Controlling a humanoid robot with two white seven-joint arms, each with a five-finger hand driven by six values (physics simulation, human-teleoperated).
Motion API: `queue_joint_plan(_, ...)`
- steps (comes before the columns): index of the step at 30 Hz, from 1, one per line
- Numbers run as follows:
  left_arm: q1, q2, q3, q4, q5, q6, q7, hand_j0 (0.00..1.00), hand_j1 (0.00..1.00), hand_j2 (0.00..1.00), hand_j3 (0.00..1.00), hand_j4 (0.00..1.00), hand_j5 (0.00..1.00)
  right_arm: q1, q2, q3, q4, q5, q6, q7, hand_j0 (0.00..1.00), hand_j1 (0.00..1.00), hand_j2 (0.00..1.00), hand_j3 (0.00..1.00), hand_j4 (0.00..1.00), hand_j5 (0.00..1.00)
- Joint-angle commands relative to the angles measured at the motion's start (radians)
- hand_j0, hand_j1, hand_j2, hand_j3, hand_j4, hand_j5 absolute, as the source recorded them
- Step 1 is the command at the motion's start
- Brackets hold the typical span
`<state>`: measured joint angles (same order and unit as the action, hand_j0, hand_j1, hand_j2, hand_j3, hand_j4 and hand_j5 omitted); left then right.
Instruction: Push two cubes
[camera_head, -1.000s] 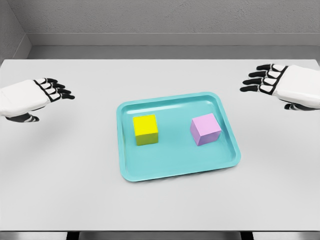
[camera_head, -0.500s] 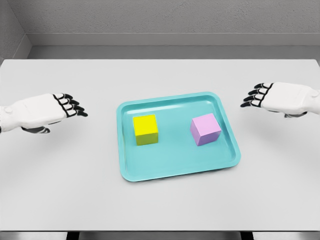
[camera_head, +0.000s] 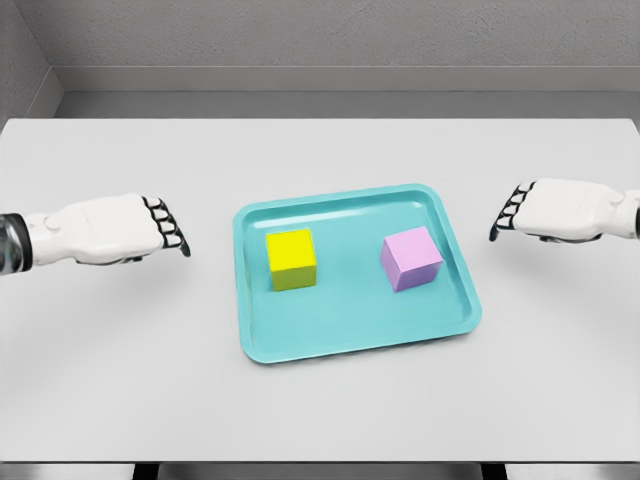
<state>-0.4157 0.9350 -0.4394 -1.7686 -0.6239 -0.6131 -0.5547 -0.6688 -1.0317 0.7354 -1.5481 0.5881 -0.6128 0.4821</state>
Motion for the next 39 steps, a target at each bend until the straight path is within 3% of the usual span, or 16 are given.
queue_joint_plan(1, 0.0, 0.016, -0.007, -0.017, 0.007, 0.002, -0.002, 0.68, 0.68, 0.68, 0.68, 0.68, 0.68, 0.0, 0.001, 0.001, -0.003, -0.008, 0.002, -0.002, 0.6, 0.6, 0.6, 0.6, 0.6, 0.6)
queue_joint_plan(4, -0.006, 0.016, -0.021, -0.018, 0.013, 0.002, -0.002, 0.68, 0.68, 0.68, 0.68, 0.68, 0.68, 0.0, 0.033, -0.001, -0.013, -0.007, 0.002, 0.0, 0.6, 0.6, 0.6, 0.6, 0.6, 0.6)
queue_joint_plan(6, -0.018, 0.01, -0.048, -0.018, 0.015, 0.002, -0.002, 0.68, 0.68, 0.68, 0.68, 0.68, 0.68, 0.003, 0.03, -0.001, -0.058, -0.007, 0.002, 0.001, 0.6, 0.6, 0.6, 0.6, 0.6, 0.6)
queue_joint_plan(16, -0.026, -0.01, -0.093, -0.018, 0.015, 0.002, -0.002, 0.69, 0.69, 0.69, 0.69, 0.69, 0.69, 0.009, 0.021, -0.002, -0.116, -0.008, 0.002, 0.001, 0.6, 0.6, 0.6, 0.6, 0.6, 0.6)
queue_joint_plan(24, -0.087, -0.064, -0.151, -0.017, 0.009, 0.002, -0.004, 0.69, 0.69, 0.69, 0.69, 0.69, 0.69, 0.025, 0.07, 0.006, -0.093, 0.009, 0.002, 0.003, 0.6, 0.6, 0.6, 0.6, 0.6, 0.6)
queue_joint_plan(33, -0.095, -0.091, -0.173, -0.012, 0.003, 0.002, -0.004, 0.69, 0.69, 0.69, 0.69, 0.69, 0.69, 0.032, 0.117, 0.007, -0.035, 0.015, 0.002, 0.001, 0.6, 0.6, 0.6, 0.6, 0.6, 0.6)
queue_joint_plan(39, -0.123, -0.113, -0.196, 0.0, 0.003, 0.002, -0.013, 0.69, 0.69, 0.69, 0.69, 0.69, 0.69, 0.04, 0.139, 0.007, -0.035, 0.01, 0.002, 0.0, 0.6, 0.6, 0.6, 0.6, 0.6, 0.6)
